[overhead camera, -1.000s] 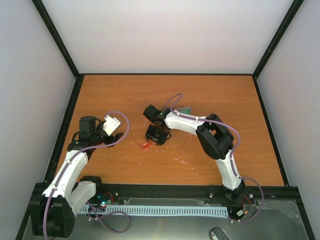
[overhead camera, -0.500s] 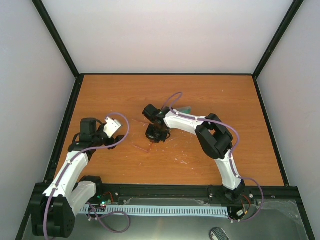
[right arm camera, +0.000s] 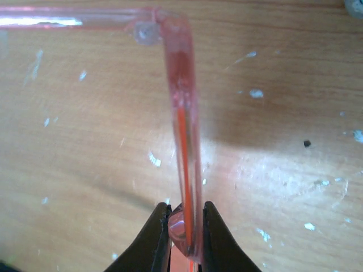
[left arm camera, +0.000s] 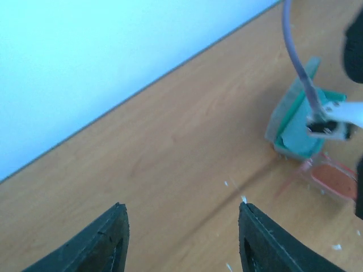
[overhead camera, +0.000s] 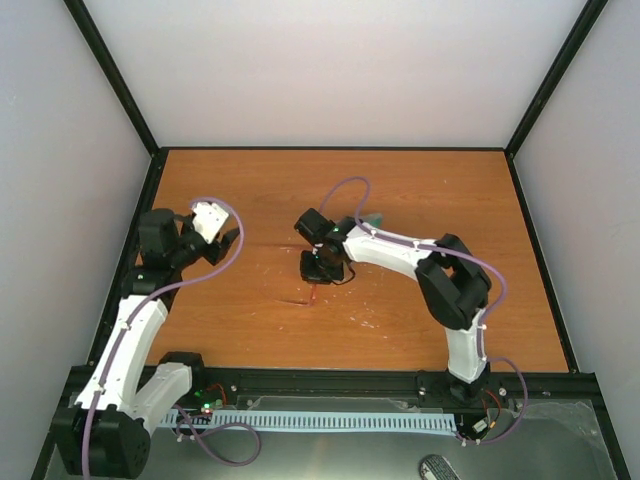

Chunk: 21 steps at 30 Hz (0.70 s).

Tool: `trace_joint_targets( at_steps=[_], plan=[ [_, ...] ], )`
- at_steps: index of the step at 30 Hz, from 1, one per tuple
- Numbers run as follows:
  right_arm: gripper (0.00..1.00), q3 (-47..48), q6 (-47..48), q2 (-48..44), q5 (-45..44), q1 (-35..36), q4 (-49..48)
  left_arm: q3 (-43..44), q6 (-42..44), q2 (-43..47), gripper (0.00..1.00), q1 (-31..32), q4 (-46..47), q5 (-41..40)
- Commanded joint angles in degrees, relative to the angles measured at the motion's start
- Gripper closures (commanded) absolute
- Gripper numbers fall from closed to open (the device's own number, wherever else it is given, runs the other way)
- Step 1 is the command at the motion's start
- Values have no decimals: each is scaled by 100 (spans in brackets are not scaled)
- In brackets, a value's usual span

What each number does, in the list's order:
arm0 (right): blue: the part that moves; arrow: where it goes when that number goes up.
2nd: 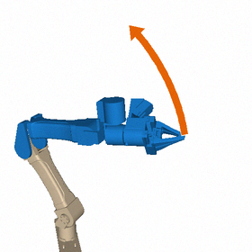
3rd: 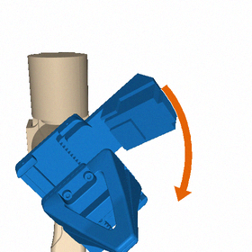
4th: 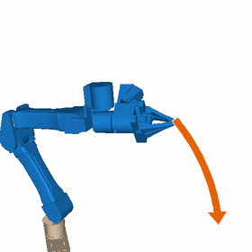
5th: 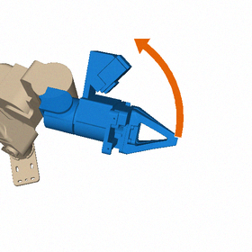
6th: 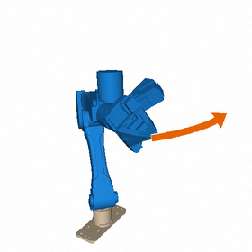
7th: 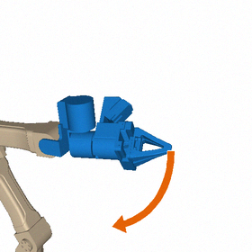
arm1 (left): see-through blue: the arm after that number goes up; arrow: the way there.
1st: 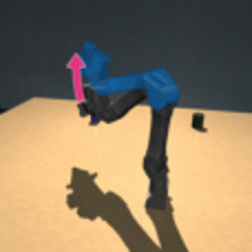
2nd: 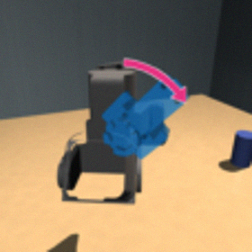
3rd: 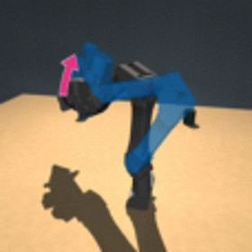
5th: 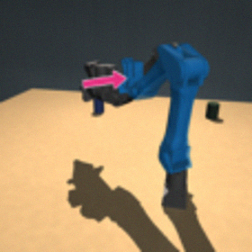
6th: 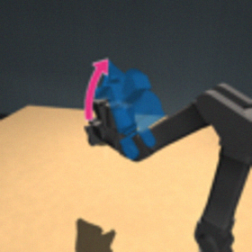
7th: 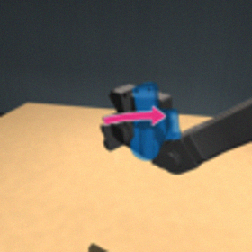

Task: Organize the sunglasses
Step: Pick up the sunglasses from the center of the board, then fold the sunglasses.

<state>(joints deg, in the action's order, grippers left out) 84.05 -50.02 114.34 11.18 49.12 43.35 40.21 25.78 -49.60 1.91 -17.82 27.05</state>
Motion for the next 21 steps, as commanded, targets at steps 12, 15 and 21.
trace_joint_targets(
  at_steps=[12, 15, 21],
  plan=[
    [97, -898, 1910, -1503, 1503, 27, -1823, 1160, -1506, -1313, 50, -13, 1037, 1807],
    [97, -781, 1853, -1381, 1511, 35, -1997, 1192, -1680, -1278, 51, 96, 1053, 2018],
    [97, -460, 1817, -1170, 1574, 27, -2280, 766, -1806, -960, 53, 572, 1003, 1916]
  ],
)
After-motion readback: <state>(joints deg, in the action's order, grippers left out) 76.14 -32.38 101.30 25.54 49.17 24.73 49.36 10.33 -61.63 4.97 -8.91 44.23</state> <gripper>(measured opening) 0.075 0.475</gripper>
